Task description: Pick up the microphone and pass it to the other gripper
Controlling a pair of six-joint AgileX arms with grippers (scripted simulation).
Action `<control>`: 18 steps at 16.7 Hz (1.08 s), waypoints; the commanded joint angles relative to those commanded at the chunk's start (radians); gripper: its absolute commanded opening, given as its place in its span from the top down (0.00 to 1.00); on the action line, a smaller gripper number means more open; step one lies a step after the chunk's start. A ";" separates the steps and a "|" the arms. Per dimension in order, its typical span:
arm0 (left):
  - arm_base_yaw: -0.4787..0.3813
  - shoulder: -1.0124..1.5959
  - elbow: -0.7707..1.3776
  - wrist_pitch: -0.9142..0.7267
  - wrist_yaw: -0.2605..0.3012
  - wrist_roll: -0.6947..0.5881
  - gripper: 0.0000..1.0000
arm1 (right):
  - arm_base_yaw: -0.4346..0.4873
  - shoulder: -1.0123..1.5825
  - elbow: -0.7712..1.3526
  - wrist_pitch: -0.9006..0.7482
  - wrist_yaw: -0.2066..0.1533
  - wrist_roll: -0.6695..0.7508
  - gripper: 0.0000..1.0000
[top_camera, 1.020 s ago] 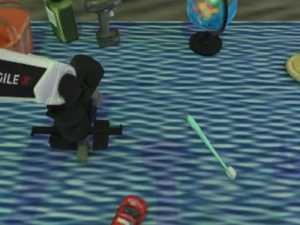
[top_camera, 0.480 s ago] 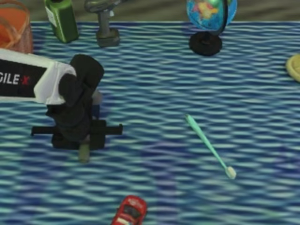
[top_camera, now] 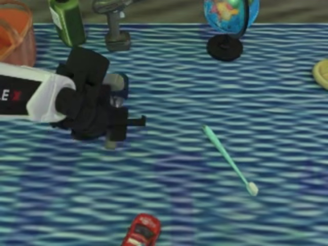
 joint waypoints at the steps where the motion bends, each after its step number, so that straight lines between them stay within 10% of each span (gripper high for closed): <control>1: 0.002 -0.015 -0.021 0.079 0.027 0.020 1.00 | 0.000 0.000 0.000 0.000 0.000 0.000 0.00; 11: 0.032 -0.241 -0.257 0.922 0.305 0.234 1.00 | 0.000 0.000 0.000 0.000 0.000 0.000 0.00; 18: 0.041 -0.317 -0.300 1.070 0.364 0.286 1.00 | 0.000 0.000 0.000 0.000 0.000 0.000 0.00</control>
